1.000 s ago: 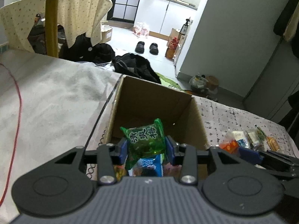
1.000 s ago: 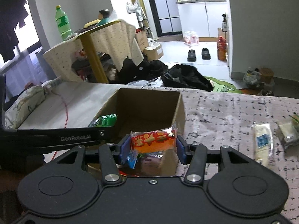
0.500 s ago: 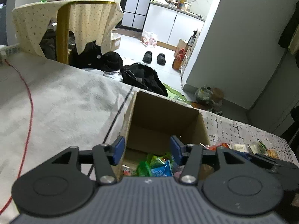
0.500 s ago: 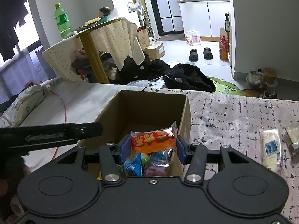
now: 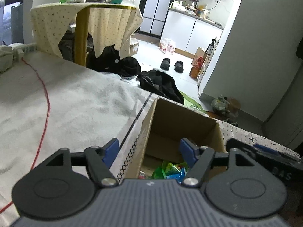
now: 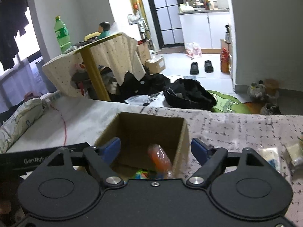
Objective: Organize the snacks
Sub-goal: 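Move both grippers back from the box toward the snack pile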
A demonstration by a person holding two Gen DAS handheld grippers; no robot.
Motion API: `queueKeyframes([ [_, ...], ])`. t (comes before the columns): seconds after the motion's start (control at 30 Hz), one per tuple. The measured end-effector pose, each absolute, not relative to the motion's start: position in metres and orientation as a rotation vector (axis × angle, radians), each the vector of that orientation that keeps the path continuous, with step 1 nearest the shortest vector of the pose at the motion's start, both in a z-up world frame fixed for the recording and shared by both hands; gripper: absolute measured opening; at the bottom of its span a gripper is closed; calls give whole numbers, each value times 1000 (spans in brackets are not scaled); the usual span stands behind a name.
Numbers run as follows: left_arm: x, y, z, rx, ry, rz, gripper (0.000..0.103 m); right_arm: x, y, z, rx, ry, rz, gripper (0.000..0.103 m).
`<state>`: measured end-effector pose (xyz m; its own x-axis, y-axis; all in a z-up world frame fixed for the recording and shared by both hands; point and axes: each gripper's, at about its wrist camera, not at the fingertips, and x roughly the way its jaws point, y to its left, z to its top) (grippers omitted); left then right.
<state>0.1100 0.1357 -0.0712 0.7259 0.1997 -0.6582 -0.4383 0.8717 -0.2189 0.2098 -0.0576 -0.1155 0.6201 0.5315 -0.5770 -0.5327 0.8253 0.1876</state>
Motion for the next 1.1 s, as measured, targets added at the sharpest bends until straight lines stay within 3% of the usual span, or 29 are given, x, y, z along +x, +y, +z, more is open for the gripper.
queueKeyframes([
  [0.2,114,127,-71,-380,670,336,74,208,-90,-120,16,669,527,98],
  [0.37,116,112,-67,-374,647,291,87,204,-117,-125,16,672,461,103],
  [0.77,129,65,-67,-321,691,174,95,195,-187,-122,52,662,348,103],
  [1.1,144,35,-69,-288,754,71,95,191,-229,-120,92,650,274,103],
])
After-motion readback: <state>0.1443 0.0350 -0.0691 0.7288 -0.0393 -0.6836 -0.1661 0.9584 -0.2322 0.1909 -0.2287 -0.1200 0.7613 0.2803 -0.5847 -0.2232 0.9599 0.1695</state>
